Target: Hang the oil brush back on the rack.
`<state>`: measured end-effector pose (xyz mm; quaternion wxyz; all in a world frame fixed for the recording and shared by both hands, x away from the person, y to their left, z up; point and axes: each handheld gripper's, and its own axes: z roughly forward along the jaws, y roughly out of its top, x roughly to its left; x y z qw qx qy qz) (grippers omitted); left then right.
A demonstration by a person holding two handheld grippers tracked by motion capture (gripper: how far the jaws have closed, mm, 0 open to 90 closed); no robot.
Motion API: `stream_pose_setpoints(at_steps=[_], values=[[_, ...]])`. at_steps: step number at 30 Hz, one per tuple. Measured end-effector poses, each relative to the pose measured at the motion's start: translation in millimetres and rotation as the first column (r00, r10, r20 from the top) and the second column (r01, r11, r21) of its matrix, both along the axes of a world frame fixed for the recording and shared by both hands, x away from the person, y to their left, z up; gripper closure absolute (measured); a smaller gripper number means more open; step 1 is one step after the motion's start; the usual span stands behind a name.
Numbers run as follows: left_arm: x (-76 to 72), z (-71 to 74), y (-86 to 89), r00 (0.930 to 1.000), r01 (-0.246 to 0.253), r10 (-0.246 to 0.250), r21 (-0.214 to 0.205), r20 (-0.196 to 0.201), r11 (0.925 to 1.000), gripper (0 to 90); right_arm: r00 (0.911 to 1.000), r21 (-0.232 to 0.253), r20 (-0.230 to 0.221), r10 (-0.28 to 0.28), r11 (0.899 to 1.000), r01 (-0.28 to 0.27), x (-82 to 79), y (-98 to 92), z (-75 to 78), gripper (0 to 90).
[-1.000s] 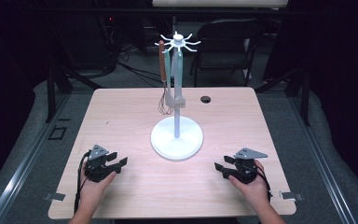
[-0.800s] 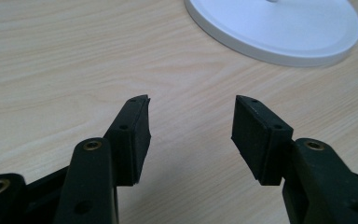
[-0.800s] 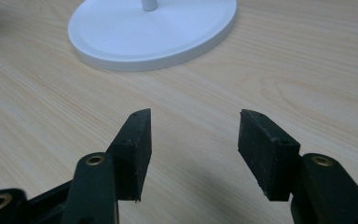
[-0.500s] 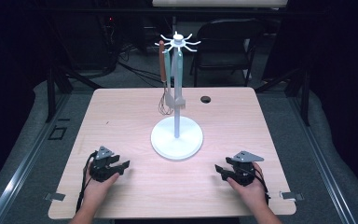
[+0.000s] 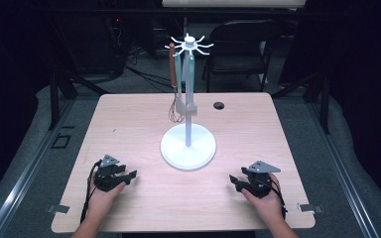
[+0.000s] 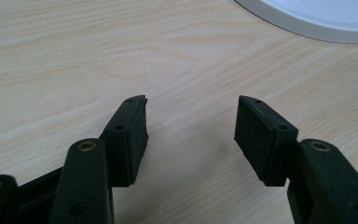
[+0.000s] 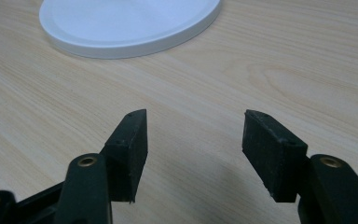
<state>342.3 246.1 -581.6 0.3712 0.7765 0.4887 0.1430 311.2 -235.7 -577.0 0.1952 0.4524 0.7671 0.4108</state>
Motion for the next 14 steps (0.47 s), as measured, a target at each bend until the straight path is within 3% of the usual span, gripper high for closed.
stream_pose_setpoints(at_steps=[14], values=[[-0.1, 1.3, 0.4, 1.0000, 0.000, 0.000, 0.000, 0.006, 1.0000, 43.7, 1.0000, -0.002, 0.004, -0.001, 1.000, 0.001, -0.4, -1.8, 0.5, 39.7]])
